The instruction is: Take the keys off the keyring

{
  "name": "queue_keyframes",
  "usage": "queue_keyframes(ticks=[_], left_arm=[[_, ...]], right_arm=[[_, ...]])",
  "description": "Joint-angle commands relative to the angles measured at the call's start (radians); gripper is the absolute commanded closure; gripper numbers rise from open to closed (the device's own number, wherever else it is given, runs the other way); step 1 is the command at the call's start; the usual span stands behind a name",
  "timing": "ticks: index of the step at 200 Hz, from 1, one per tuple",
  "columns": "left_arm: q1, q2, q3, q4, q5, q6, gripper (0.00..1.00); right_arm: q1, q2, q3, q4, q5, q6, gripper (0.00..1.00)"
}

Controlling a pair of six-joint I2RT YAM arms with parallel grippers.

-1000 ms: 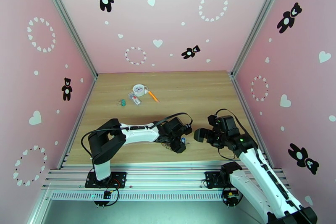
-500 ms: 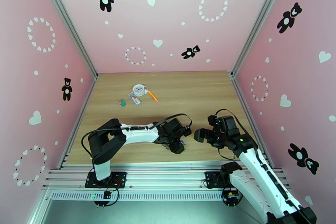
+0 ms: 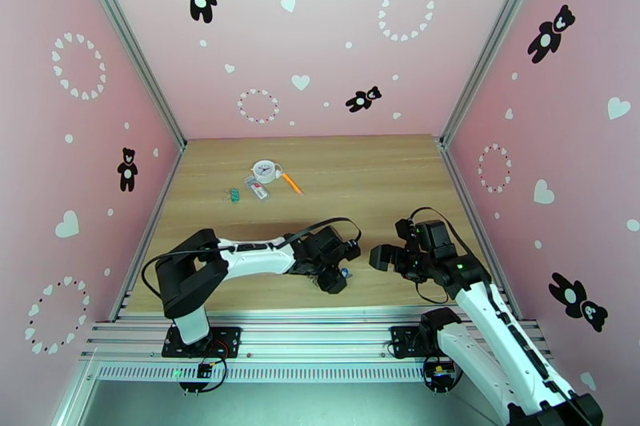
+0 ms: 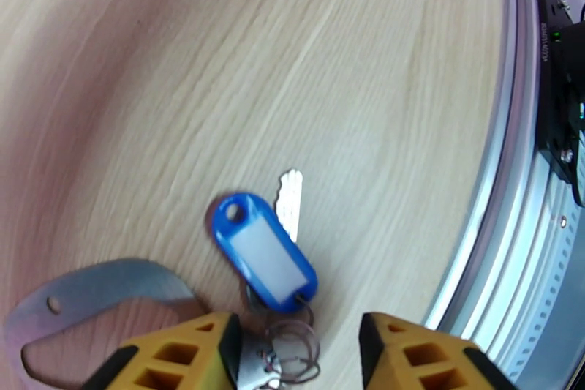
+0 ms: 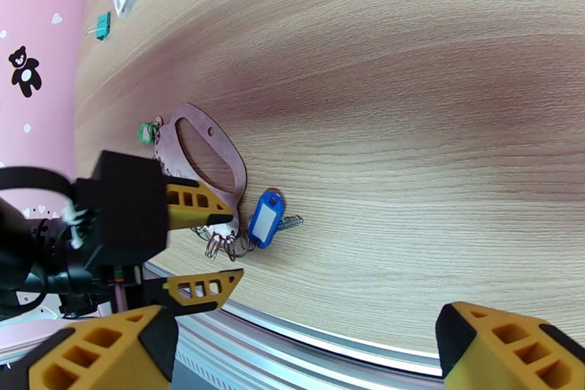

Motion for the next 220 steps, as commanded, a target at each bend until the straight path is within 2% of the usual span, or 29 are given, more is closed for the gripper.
queue_keyframes(ticks=[1, 27, 57, 89, 220], left_arm=[[-0.003, -0.04, -0.016, 0.018, -0.036, 0.016, 0.51], [-0.007, -0.054, -0.03, -0.004, -0.049, 0.038, 0.51], [-0.057, -0.064, -0.038, -0.001, -0.154, 0.093, 0.52], [-0.075, -0.007, -0.008, -0.025, -0.179, 0.113, 0.52], [-0.075, 0.055, 0.04, -0.063, -0.256, 0.142, 0.69]], right_arm=[[-0.007, -0.007, -0.008, -0.005, -0.009, -0.006, 0.01], [-0.007, -0.007, -0.011, -0.008, -0.006, -0.006, 0.01], [-0.008, -0.006, -0.013, 0.0, -0.007, -0.004, 0.01], [-0.009, -0.006, -0.012, -0.002, -0.008, -0.002, 0.01], [-0.012, -0.013, -0.014, -0.006, -0.01, -0.007, 0.01]])
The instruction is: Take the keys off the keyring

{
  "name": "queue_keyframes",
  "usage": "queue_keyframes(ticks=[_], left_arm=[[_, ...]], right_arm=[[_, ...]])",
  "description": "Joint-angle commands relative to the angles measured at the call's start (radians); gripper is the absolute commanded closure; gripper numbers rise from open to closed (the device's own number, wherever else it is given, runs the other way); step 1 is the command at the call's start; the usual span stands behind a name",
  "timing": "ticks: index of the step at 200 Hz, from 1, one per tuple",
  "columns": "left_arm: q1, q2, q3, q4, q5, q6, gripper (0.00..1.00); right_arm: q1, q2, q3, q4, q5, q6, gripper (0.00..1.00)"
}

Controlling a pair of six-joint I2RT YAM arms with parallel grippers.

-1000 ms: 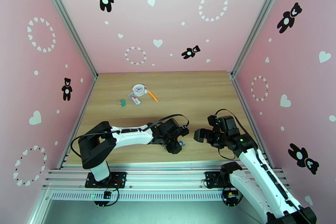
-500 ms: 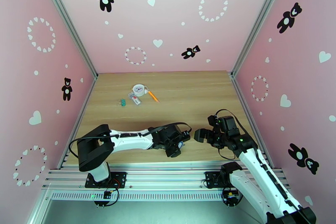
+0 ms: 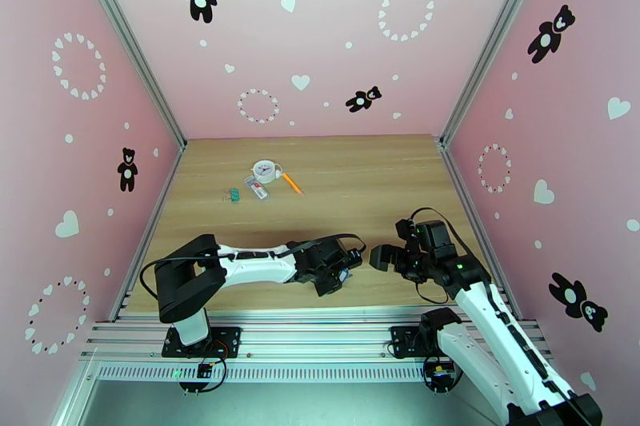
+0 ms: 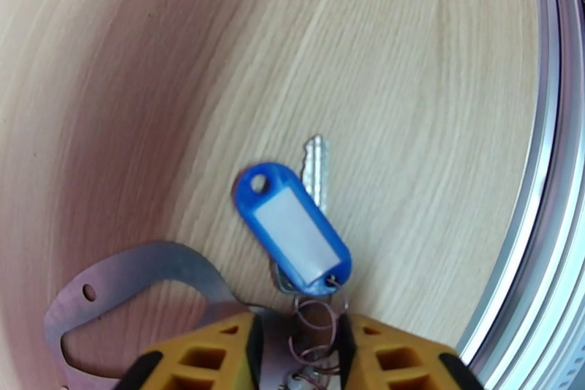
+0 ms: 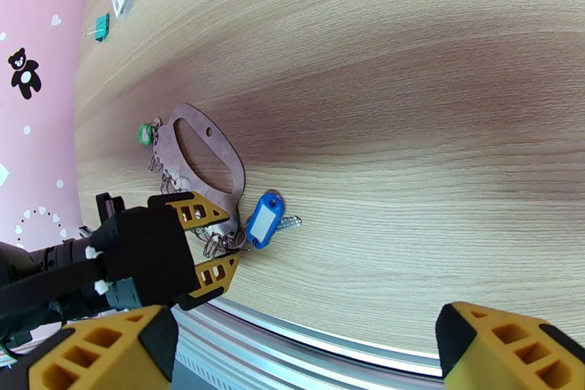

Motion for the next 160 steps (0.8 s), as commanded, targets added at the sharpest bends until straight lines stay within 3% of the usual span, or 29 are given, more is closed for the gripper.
queue_keyframes(ticks=[1, 160], left_arm=[[-0.001, 0.026, 0.031, -0.027, -0.028, 0.019, 0.69], [-0.002, -0.019, 0.006, -0.004, -0.059, 0.041, 0.87]], right_arm=[[-0.005, -0.012, -0.01, -0.008, -0.007, -0.007, 0.01], [-0.008, -0.015, -0.008, -0.011, -0.002, -0.01, 0.01]])
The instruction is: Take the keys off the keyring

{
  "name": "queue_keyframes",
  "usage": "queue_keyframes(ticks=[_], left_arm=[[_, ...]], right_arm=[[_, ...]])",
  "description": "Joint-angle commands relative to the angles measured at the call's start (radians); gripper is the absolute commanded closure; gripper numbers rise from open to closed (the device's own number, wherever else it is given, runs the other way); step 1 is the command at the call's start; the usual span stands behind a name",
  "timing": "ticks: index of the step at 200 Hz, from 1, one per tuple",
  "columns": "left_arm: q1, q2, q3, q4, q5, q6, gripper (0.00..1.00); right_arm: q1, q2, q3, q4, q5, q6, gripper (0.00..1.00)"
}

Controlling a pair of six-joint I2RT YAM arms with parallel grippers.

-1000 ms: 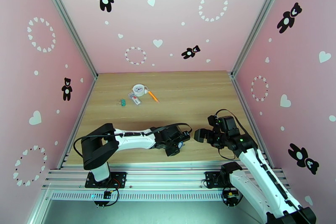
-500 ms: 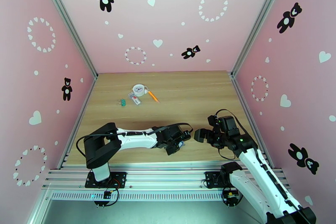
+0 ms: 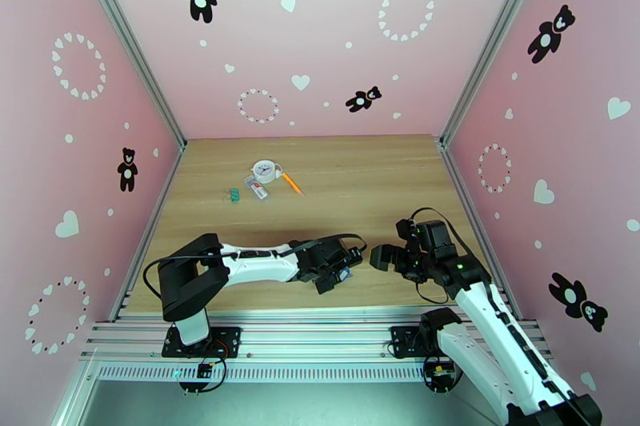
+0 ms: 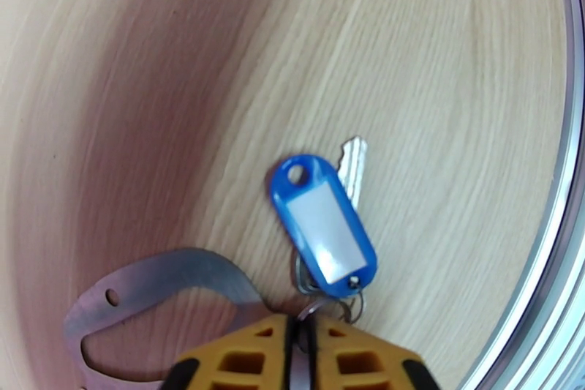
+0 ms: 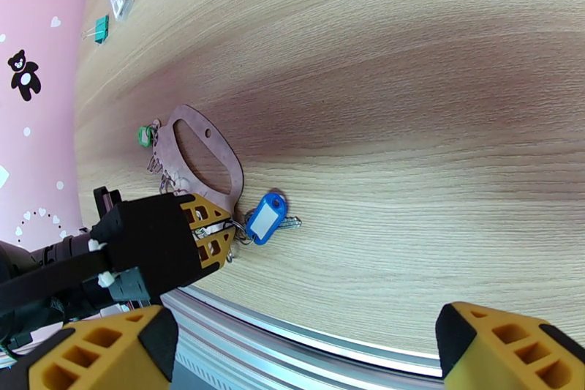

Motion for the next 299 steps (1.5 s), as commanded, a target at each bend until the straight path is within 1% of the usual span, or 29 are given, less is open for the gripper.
queue_keyframes(ticks=[1, 53, 84, 129, 181, 202, 232, 256, 269, 287, 299], left_arm=[[-0.002, -0.026, -0.007, 0.013, -0.005, 0.015, 0.87], [-0.002, -0.026, -0.007, 0.012, 0.047, 0.021, 0.89], [-0.001, -0.02, -0.001, 0.0, 0.065, 0.018, 0.83], [-0.001, 0.003, 0.008, -0.003, 0.083, 0.007, 0.83], [-0.001, 0.009, 0.007, 0.004, 0.079, 0.001, 0.83], [-0.002, 0.015, 0.005, -0.002, 0.072, 0.0, 0.8], [-0.001, 0.023, 0.002, 0.002, 0.075, -0.004, 0.79], [-0.001, 0.027, 0.0, 0.011, 0.069, -0.004, 0.8], [-0.001, 0.026, 0.002, 0.009, 0.068, -0.001, 0.84], [-0.001, 0.015, 0.005, 0.005, 0.067, 0.005, 0.86], [-0.001, 0.006, 0.004, 0.005, 0.065, 0.008, 0.89]], right_arm=[[-0.003, -0.014, -0.009, -0.011, -0.002, -0.01, 0.01], [-0.002, -0.014, -0.004, -0.013, 0.0, -0.011, 0.01], [-0.003, -0.018, -0.002, -0.016, -0.001, -0.011, 0.01], [-0.004, -0.023, -0.003, -0.016, -0.001, -0.009, 0.01], [-0.004, -0.025, -0.004, -0.018, 0.004, -0.009, 0.01], [-0.005, -0.024, -0.006, -0.015, 0.007, -0.01, 0.01], [-0.005, -0.023, -0.006, -0.012, 0.008, -0.011, 0.01], [-0.004, -0.021, -0.006, -0.009, 0.008, -0.009, 0.01], [-0.004, -0.022, -0.004, -0.008, 0.008, -0.009, 0.01], [-0.004, -0.017, -0.002, -0.003, 0.007, -0.008, 0.01], [-0.004, -0.013, 0.0, -0.003, 0.007, -0.008, 0.01]])
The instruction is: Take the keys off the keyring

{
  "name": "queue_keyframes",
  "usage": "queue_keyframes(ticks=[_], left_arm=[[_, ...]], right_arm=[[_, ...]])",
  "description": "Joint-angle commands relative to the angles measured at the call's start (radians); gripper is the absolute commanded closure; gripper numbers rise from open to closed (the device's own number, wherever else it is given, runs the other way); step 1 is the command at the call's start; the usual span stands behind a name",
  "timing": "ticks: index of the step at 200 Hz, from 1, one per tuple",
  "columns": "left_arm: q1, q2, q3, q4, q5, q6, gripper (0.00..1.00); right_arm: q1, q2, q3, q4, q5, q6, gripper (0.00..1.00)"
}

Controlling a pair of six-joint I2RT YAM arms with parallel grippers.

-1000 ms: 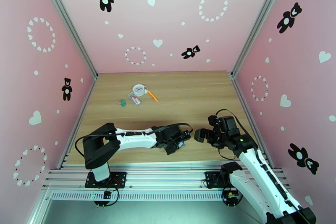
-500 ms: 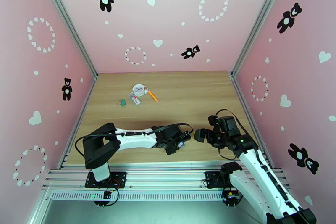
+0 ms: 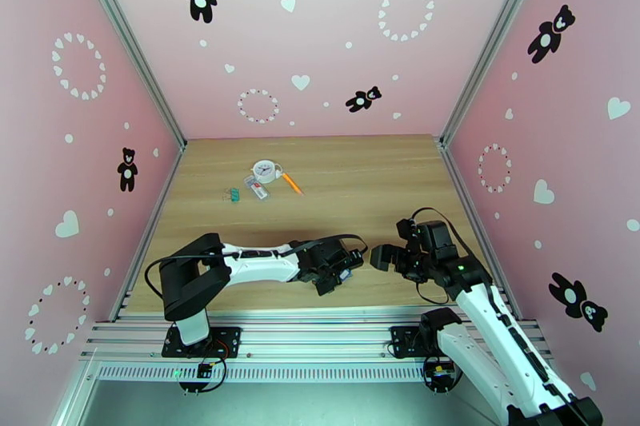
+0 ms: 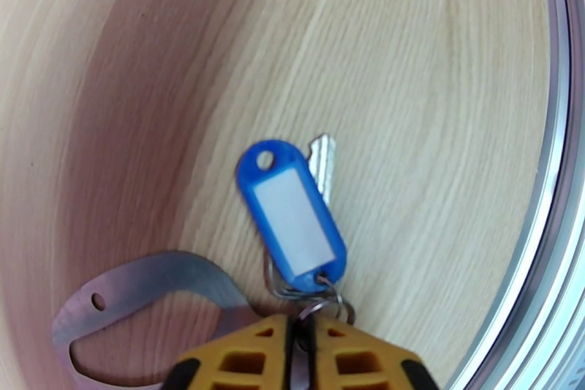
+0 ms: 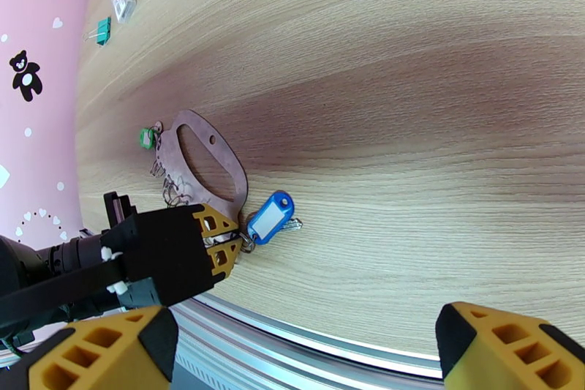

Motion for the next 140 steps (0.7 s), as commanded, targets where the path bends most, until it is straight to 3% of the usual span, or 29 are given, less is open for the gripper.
queue_keyframes(ticks=[1, 54, 140], left_arm=[[-0.002, -0.003, 0.004, 0.005, 0.011, 0.005, 0.89], [0.005, -0.066, -0.013, 0.017, -0.013, -0.005, 1.0], [0.039, -0.219, -0.071, 0.059, 0.006, -0.031, 1.0]], right_arm=[[-0.005, -0.001, 0.0, -0.003, 0.003, -0.008, 0.01], [-0.005, -0.002, 0.004, 0.0, 0.009, -0.009, 0.01], [-0.005, -0.06, 0.048, 0.02, -0.009, -0.047, 0.01]])
